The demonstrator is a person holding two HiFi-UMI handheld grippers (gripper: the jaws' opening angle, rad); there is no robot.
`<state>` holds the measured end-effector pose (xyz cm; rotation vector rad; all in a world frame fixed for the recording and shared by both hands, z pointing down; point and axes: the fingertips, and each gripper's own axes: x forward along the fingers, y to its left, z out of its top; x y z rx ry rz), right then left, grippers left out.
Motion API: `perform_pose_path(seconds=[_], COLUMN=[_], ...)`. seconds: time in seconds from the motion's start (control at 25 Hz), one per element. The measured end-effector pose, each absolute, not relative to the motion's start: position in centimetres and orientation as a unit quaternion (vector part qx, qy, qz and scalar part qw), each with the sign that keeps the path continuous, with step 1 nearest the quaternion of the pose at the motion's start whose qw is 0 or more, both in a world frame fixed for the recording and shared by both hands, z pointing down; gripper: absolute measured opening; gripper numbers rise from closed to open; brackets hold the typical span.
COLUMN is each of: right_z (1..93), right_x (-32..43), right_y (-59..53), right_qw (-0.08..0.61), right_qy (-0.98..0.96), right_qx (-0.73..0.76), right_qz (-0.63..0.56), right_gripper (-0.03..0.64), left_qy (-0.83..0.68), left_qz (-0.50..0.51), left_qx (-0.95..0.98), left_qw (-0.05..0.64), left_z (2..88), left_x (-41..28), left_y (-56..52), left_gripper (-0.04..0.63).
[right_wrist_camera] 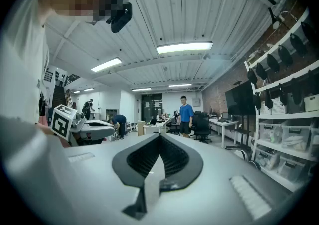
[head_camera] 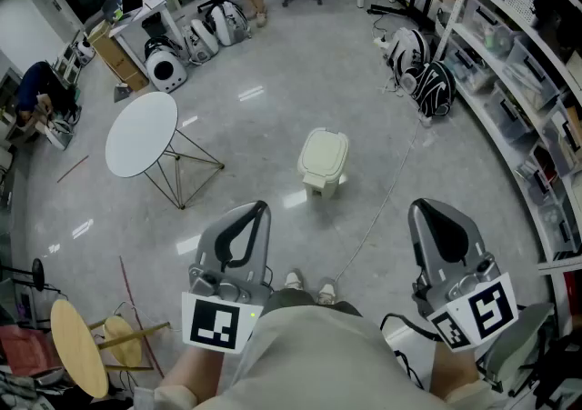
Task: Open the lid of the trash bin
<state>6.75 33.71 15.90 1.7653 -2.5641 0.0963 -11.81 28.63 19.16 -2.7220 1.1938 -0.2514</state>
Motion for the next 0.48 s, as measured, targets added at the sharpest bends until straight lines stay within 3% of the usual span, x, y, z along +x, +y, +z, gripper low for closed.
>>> perform_pose_path(seconds=[0.48], right_z=[16.06], right_x=[7.02], right_y=[33.08], right_qw=[0.001], right_qy=[-0.817], right_qx=[0.575], right_qz=[0.044], right_gripper=[0.003], left_qy=[0.401], left_qz=[-0.086], left_qx=[-0.909], left_qw=[0.073], left_z=[19.14], left_x=[-12.26], left_y=[28.13], left_gripper=[0.002])
